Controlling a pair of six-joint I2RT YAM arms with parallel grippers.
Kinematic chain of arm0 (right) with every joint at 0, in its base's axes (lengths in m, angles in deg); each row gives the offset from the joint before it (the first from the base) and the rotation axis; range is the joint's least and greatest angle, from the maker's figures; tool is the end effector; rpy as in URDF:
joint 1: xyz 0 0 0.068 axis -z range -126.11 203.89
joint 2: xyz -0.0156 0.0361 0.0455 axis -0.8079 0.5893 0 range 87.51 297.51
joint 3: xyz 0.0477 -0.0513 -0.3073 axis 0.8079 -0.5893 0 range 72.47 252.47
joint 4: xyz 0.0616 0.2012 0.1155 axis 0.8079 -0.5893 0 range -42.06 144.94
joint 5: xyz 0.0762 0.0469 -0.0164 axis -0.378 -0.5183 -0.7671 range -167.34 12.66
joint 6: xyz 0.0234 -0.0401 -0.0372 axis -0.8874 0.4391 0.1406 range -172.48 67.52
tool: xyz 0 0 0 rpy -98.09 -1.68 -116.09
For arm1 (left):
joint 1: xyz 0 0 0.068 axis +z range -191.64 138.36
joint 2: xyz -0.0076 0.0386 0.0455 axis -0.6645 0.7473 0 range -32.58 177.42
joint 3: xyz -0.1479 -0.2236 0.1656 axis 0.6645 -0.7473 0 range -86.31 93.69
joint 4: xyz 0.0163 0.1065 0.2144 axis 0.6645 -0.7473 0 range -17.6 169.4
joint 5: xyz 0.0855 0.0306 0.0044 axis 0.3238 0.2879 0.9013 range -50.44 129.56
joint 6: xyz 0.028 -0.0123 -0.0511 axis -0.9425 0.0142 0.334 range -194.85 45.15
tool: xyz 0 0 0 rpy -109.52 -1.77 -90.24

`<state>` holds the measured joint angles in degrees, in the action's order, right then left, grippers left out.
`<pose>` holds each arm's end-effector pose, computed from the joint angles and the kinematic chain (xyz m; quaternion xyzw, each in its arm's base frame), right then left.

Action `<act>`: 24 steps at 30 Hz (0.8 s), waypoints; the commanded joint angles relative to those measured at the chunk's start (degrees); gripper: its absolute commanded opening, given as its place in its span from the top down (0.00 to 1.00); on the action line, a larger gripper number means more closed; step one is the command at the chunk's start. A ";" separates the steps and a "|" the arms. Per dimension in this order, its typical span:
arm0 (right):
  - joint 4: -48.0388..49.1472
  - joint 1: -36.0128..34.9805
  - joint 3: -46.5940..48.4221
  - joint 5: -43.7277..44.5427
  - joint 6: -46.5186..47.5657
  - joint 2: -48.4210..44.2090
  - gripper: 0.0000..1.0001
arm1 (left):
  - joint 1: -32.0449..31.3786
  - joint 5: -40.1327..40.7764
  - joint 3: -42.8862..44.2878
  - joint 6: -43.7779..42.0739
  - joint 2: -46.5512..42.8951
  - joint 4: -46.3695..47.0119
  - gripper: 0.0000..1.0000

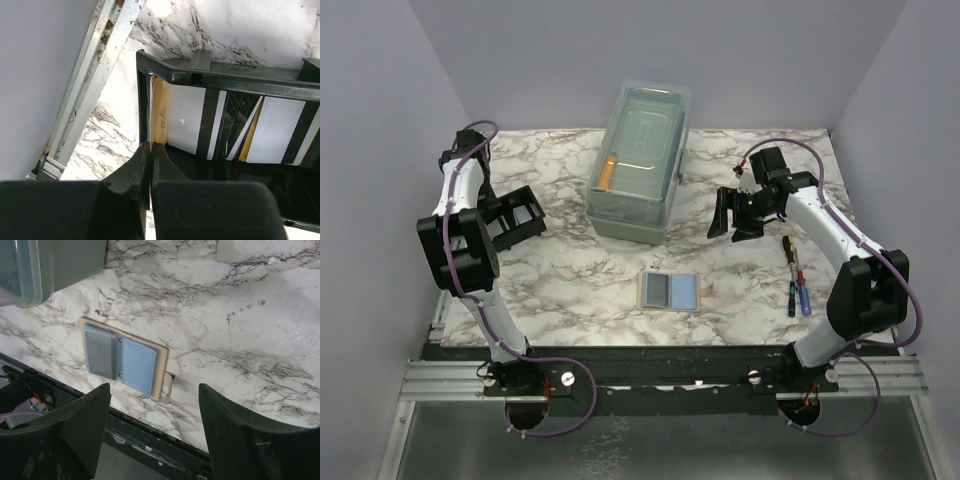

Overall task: Put the credit cards into the card holder
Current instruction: Pick up the credit card from the storage box.

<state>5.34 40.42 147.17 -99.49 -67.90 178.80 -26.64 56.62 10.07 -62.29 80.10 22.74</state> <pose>0.2908 0.0866 0.3104 -0.0234 0.9608 0.2326 0.1491 0.3852 0.1164 0.2818 -0.2544 0.9446 0.1498 0.1433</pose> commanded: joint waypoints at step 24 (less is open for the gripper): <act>34.69 -5.65 -26.02 -21.69 -16.83 -11.29 0.25 | -17.32 -56.34 -35.33 20.02 -45.60 38.49 1.00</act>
<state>21.38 39.28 128.07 -109.98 -74.79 169.53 -33.48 18.70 -8.66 -52.81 38.77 42.52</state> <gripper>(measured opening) 0.750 0.019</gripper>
